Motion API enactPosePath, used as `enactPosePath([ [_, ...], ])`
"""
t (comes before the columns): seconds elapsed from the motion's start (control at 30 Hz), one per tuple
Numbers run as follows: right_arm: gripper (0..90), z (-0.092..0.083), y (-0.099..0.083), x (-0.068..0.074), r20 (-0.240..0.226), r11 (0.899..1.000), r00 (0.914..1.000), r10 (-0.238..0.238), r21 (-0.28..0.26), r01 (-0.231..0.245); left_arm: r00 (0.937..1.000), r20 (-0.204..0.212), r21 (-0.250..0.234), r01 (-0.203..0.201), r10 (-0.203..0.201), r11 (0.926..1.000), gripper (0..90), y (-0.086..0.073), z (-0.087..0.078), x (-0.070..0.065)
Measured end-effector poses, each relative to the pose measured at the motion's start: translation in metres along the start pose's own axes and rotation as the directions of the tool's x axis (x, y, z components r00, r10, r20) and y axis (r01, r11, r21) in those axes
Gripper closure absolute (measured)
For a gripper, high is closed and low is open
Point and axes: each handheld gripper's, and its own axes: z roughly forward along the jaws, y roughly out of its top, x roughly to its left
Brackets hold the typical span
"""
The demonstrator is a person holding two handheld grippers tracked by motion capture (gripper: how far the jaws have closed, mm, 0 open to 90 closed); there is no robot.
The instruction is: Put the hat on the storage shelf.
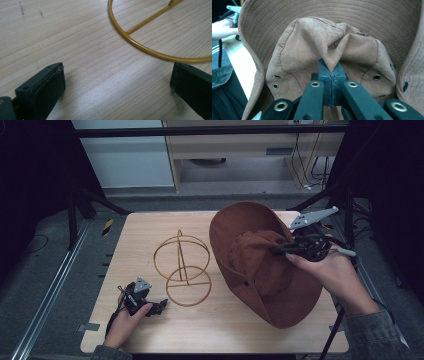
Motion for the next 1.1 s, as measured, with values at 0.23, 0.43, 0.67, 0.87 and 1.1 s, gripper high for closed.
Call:
enactPosePath([
  [0.23, 89.4, -0.01, 0.027, 0.016, -0.005, 0.999, 0.9989, -0.046, -0.012, 0.046, 1.0, -0.001, 0.0, -0.003, 0.003, 1.0, 0.0, 0.0, 0.0, 0.0],
  [0.43, 89.4, -0.011, 0.049, 0.027, -0.008, 0.997, 0.9973, -0.073, -0.025, 0.072, 1.0, 0.0, 0.004, -0.006, 0.006, 1.0, 0.0, 0.0, 0.0, 0.0],
  [0.67, 89.4, -0.001, 0.074, 0.044, -0.029, 0.992, 0.993, -0.114, -0.061, 0.112, 1.0, -0.001, 0.004, -0.006, 0.006, 1.0, 0.0, 0.0, 0.0, 0.0],
  [0.87, 89.4, 0.012, 0.087, 0.058, -0.054, 0.987, 0.9893, -0.136, -0.094, 0.13, 1.0, 0.002, 0.008, -0.007, 0.007, 0.9999, 0.0, 0.0, -0.001, 0.0],
  [1.1, 89.4, 0.019, 0.095, 0.062, -0.06, 0.985, 0.9876, -0.145, -0.1, 0.139, 1.0, 0.003, 0.007, -0.008, 0.008, 0.9999, 0.0, 0.0, -0.001, 0.0],
])
